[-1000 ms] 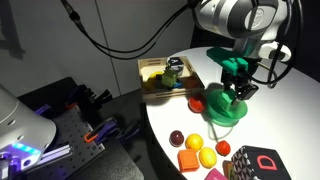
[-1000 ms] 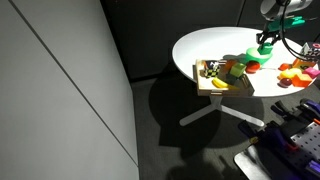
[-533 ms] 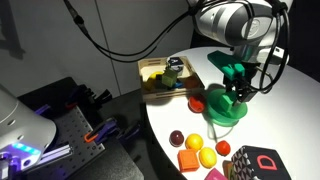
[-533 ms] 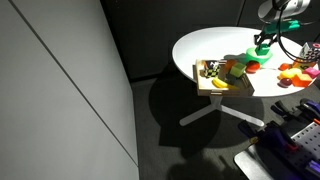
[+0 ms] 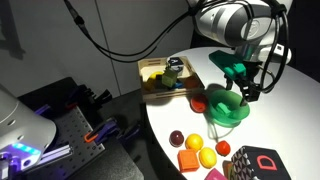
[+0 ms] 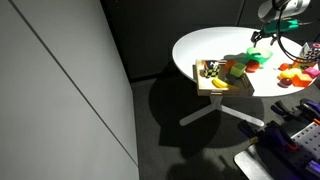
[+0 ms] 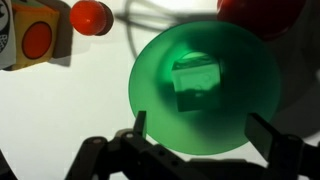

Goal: Pick up the green block and place it inside the green bowl

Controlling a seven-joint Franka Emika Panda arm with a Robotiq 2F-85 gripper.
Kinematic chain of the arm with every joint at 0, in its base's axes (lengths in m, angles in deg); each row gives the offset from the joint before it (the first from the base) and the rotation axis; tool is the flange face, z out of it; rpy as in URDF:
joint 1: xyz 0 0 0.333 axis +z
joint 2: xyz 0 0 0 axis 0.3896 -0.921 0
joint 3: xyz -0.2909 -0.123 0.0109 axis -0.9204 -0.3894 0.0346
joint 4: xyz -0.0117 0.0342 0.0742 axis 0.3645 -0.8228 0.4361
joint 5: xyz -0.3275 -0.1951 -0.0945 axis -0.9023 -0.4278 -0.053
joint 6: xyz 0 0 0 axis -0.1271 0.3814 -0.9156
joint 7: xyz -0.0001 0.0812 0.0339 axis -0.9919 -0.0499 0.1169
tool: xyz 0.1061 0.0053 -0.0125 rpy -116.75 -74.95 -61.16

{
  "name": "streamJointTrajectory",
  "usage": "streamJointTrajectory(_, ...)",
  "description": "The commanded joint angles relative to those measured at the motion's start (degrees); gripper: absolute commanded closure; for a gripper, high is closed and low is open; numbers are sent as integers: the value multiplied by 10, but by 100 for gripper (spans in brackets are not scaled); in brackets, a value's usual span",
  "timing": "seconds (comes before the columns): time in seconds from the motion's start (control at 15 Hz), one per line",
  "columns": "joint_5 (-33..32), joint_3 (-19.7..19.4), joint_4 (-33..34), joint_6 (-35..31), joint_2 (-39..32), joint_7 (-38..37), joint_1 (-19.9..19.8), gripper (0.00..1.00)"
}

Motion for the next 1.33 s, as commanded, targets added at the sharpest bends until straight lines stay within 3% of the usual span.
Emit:
streamJointTrajectory(0.0,26,10,-19,5,31,15,-9,0)
streamJointTrajectory(0.6,91,55,-80,51,125,120,-36,0)
streamJointTrajectory(0.8,91,56,-101,99,159,151,-33,0)
streamJointTrajectory(1.27,44,28,-133,192,223,124,-2,0)
